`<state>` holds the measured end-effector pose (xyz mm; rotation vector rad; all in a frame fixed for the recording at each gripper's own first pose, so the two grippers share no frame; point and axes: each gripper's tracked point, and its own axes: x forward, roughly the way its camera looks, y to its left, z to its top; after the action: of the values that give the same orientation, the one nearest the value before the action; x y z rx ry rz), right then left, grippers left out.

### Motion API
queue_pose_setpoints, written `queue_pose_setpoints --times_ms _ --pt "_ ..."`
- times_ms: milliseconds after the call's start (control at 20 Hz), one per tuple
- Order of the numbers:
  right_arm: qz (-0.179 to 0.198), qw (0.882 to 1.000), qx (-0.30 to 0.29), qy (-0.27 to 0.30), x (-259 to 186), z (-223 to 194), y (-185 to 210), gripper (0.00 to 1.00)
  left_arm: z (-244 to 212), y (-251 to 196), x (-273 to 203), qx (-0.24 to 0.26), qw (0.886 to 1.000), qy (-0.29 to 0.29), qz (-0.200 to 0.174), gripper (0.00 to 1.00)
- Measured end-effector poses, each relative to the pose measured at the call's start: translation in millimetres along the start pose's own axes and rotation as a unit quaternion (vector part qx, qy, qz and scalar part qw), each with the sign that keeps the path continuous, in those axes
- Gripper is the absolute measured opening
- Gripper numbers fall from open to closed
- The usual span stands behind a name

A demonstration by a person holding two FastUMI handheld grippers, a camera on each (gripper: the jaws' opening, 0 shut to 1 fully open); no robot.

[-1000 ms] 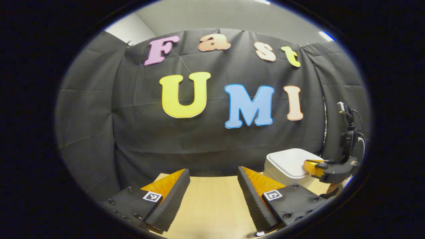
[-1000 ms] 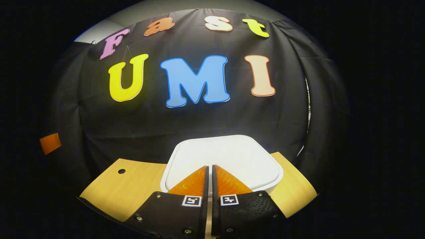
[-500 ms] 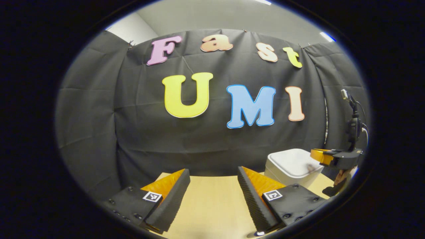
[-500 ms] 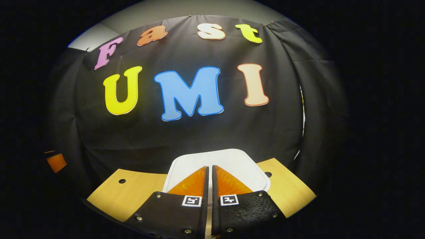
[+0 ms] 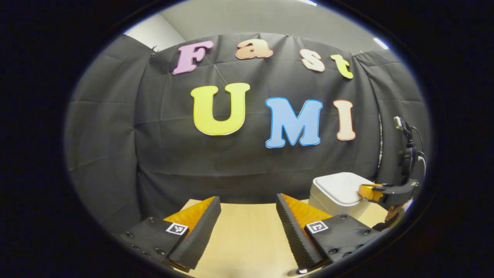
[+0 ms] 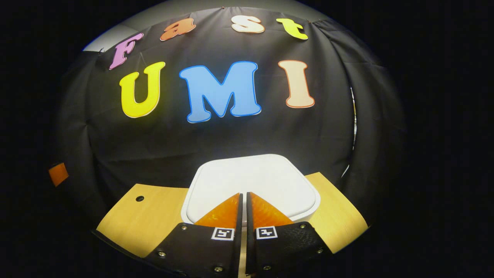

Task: Press the lid of the desktop garbage bin to open it, pick up the crumpled paper on the desktop and throw it into the bin, then pick up the pop can on the desktop and drop it into the bin, and finally close the garbage bin lid.

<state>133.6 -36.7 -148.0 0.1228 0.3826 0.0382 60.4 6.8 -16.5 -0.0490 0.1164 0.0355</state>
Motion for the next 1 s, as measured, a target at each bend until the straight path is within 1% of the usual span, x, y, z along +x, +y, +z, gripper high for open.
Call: queue_pose_setpoints --times_ms 50,100,200,350,700,850,1000 --pt "0.003 1.000 0.003 0.010 1.1 -5.7 -1.5 0.06 -1.4 0.9 1.4 -0.001 1.000 0.001 0.001 0.95" --pt "0.006 1.000 0.011 0.009 -1.0 -0.2 -0.9 0.06 -3.7 1.0 2.6 -0.002 1.000 0.003 0.001 0.95" --pt "0.015 0.999 0.023 0.019 0.3 -4.9 -1.2 0.07 -5.8 0.5 5.5 -0.005 1.000 0.006 0.001 0.95" --pt "0.022 0.999 0.025 0.023 1.3 -9.3 -1.2 0.07 -10.9 -2.5 5.9 -0.012 1.000 0.011 -0.002 0.95" --pt "0.022 1.000 0.006 0.005 -1.0 2.6 -0.8 0.07 -9.7 -1.0 2.7 0.000 1.000 0.010 0.003 0.95" --pt "0.028 1.000 0.007 0.008 -9.2 3.3 1.0 0.06 -7.3 0.4 -1.2 0.003 1.000 0.006 0.006 0.95" --pt "0.037 0.999 0.012 -0.005 -22.4 14.0 4.1 0.07 -9.2 -0.3 -9.0 -0.005 1.000 0.007 0.006 0.95"
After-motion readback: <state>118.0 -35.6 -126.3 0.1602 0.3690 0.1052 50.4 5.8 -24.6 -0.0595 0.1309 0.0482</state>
